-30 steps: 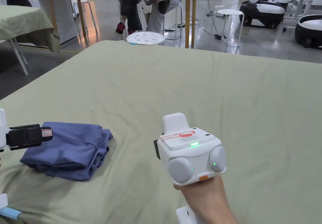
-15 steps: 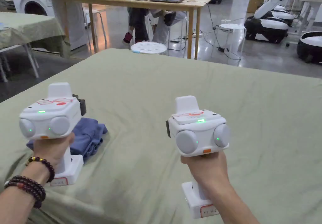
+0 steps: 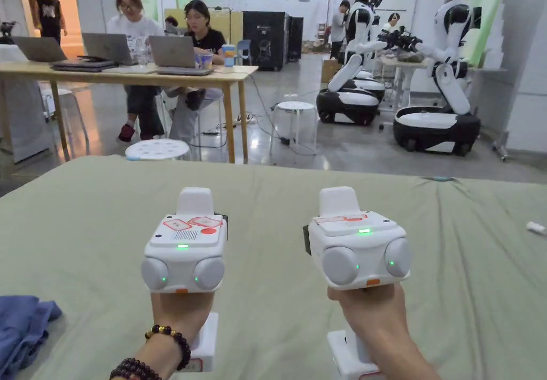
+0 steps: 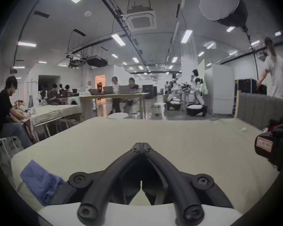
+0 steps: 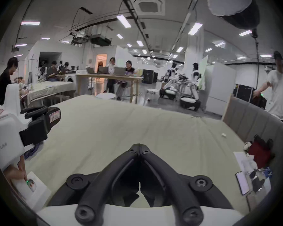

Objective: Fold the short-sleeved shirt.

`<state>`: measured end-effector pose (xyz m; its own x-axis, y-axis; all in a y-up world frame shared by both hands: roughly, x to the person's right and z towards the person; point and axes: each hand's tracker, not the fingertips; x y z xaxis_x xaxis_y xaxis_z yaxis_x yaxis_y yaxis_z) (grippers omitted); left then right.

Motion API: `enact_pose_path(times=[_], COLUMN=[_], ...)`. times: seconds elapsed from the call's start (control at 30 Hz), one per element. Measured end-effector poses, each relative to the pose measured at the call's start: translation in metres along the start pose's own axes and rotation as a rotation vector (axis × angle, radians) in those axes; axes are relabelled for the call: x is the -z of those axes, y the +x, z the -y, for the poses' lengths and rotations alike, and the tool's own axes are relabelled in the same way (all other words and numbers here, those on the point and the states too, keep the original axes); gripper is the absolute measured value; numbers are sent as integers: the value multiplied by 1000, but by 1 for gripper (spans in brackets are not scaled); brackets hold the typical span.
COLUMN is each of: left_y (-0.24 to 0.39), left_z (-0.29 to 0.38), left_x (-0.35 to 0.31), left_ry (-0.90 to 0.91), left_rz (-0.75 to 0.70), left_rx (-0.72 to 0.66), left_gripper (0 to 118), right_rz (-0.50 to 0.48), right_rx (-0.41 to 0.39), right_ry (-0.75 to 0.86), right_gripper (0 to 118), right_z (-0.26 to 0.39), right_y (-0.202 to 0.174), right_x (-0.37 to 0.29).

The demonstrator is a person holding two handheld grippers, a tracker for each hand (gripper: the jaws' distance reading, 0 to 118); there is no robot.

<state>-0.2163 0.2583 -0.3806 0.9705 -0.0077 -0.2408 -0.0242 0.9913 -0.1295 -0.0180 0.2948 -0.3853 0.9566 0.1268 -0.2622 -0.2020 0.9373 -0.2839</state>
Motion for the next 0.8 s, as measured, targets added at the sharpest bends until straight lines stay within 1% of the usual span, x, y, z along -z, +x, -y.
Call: enact_pose_path(times=[0.07, 0.17, 0.33, 0.4, 0.47, 0.53, 0.57, 0.6, 0.7, 0.73, 0.77, 0.8], left_y=[21, 54, 92, 105, 112, 121, 122, 124, 136, 138, 139, 142], left_z=[-24, -65, -113, -122, -122, -120, -117, -114, -103, -101, -98, -96], left_x=[1, 1, 11, 18, 27, 37, 40, 45, 57, 60, 63, 66], left_ry=[52, 124, 144, 152, 148, 120, 113, 112, 90, 82, 80, 80], left_rz=[45, 63, 89, 94, 98, 75, 72, 82, 68, 68, 71, 79], left_rx=[18, 48, 34, 33, 28, 22, 8, -2, 26, 23, 20, 14], left_gripper=[0, 0, 0, 0, 0, 0, 0, 0, 0, 0, 0, 0], right_rz=[31, 81, 128, 144, 185, 181, 171, 174, 197, 200, 199, 200], right_rx=[7, 17, 128, 135, 101, 80, 107, 117, 117, 118, 114, 108], right_ry=[40, 114, 184, 195, 222, 262, 257, 261, 282, 285, 285, 289], right_gripper=[0, 0, 0, 0, 0, 0, 0, 0, 1, 3, 9, 10], right_z=[-21, -55, -90, -95, -95, -91, -88, -86, -75, -71, -67, -63], right_y=[26, 62, 124, 146, 160, 173, 177, 180, 184, 185, 186, 187], right_x=[-3, -11, -8, -1, 9, 16, 18, 22, 35, 38, 40, 41])
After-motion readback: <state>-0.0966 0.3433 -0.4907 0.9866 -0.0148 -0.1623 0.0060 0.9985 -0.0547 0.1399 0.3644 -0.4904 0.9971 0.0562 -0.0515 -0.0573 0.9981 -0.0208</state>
